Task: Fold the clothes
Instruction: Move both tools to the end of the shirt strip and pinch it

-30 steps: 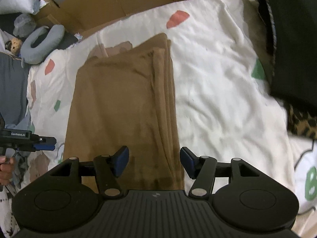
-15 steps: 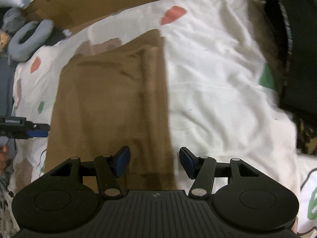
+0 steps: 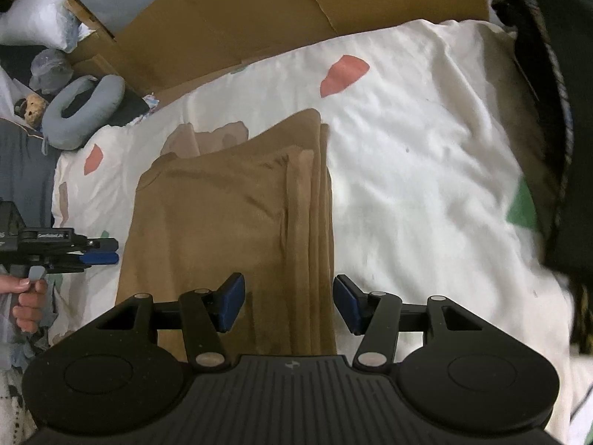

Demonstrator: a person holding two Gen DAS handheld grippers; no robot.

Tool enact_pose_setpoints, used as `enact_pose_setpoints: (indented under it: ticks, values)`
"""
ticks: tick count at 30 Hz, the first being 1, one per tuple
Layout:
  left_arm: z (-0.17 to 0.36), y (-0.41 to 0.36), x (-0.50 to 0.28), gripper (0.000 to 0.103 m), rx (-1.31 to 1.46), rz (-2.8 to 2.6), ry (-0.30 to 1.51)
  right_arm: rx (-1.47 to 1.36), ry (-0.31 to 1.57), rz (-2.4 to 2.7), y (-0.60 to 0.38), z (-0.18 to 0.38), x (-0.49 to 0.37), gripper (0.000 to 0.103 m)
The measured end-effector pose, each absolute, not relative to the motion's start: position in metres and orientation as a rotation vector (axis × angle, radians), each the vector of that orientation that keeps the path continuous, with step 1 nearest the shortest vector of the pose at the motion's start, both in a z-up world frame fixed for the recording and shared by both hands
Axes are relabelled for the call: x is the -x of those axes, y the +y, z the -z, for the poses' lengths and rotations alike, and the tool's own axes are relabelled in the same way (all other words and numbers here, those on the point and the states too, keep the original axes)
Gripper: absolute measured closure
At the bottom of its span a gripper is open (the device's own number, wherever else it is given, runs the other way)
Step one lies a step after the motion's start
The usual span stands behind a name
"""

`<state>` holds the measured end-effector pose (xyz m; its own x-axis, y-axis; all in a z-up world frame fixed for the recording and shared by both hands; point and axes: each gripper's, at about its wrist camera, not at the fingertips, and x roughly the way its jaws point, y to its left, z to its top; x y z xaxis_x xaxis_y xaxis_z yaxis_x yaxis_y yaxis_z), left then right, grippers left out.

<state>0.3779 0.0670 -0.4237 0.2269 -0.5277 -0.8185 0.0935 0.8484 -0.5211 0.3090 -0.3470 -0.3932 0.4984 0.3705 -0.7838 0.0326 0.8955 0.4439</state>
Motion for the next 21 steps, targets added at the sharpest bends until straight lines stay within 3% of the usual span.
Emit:
enact_pose_setpoints:
  ticks: [17,18,21]
  values:
    - [0.446,0.038,-0.417,0.060,0.464,0.516,1.231,-0.578,1.067,-0.248,-0.366,0.426,-0.372,0.044]
    - [0.448,0.039,-0.420,0.062,0.477,0.508,1.226,-0.589,1.068,-0.254,-0.366,0.429,-0.375,0.044]
    - [0.452,0.037,-0.429,0.080,0.497,0.517,1.231,-0.621,1.071,-0.270,-0.366,0.435,-0.383,0.051]
